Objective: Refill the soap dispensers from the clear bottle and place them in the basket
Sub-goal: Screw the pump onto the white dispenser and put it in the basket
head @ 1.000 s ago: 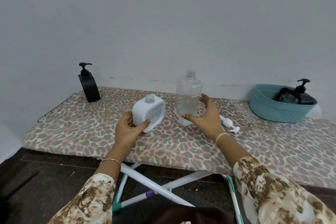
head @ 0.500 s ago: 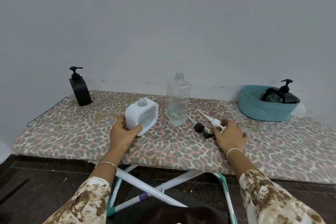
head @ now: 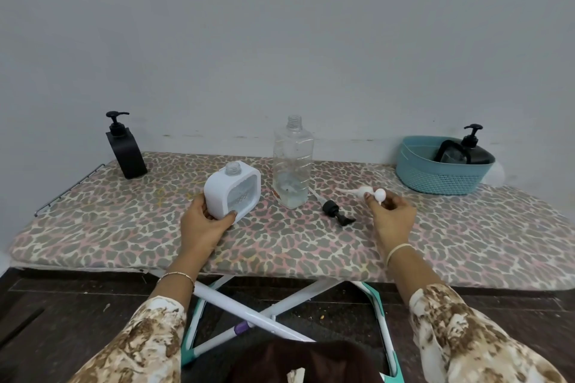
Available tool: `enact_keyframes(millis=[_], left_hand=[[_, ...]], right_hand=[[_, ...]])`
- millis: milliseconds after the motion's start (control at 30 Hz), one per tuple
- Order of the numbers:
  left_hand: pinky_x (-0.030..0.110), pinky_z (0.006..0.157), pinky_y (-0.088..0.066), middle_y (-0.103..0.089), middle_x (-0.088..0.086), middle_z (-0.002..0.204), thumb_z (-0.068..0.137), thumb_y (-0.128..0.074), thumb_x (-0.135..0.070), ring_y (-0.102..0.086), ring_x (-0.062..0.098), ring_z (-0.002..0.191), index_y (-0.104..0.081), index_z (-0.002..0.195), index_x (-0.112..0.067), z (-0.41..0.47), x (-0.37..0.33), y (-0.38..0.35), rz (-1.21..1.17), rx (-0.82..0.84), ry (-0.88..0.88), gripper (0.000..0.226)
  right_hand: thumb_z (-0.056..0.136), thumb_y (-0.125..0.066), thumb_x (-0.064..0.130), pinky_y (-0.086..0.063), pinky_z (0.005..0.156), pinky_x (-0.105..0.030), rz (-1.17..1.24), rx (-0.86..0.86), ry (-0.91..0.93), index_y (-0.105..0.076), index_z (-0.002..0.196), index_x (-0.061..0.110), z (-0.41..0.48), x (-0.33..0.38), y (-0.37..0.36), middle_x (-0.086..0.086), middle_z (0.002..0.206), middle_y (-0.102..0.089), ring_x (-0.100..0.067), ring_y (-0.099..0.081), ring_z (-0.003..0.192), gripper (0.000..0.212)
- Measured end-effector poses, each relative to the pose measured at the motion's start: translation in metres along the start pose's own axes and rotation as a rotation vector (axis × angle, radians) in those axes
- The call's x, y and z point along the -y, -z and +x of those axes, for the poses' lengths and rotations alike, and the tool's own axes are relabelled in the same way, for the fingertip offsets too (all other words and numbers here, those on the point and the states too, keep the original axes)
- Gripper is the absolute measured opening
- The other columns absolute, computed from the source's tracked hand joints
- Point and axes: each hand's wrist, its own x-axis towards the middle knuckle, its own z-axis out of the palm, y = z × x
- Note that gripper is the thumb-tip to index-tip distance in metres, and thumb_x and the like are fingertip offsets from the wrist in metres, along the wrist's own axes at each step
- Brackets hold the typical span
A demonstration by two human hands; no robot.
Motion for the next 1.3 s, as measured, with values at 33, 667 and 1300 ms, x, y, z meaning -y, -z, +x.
enact_keyframes(millis=[33,667,1300], left_hand=[[0.037,0.091,-0.053,-0.065,0.009,0.121,0.071,-0.084,-0.011,-0.063,0.023,0.109,-0.055,0.123,-0.014,0.000,0.000,0.000,-0.001,0.002,-0.003,0.060],[0.027,0.085,-0.052,-0.063,0.004,0.120,0.073,-0.075,0.009,-0.062,0.017,0.107,-0.051,0.133,-0.012,0.008,0.000,0.011,-0.252,0.119,0.146,0.068],[0.040,0.097,-0.052,-0.063,-0.001,0.124,0.073,-0.080,0.004,-0.062,0.015,0.112,-0.051,0.137,-0.015,0.012,0.006,0.010,-0.368,0.122,0.151,0.073]], right_hand=[[0.079,-0.078,0.011,-0.055,0.083,-0.029,0.085,0.002,-0.008,-0.066,0.112,0.002,-0.002,0.005,-0.001,-0.010,0.097,-0.068,-0.015,-0.062,0.083,0.036],[0.093,-0.062,0.018,-0.059,0.077,-0.033,0.416,0.293,0.289,-0.060,0.102,0.005,-0.085,0.119,-0.102,-0.015,0.102,-0.067,-0.021,-0.068,0.094,0.017],[0.092,-0.062,0.029,-0.046,0.065,-0.030,-0.157,0.674,0.543,-0.065,0.089,0.010,-0.087,0.099,-0.185,0.001,0.076,-0.064,-0.013,-0.054,0.066,0.019]])
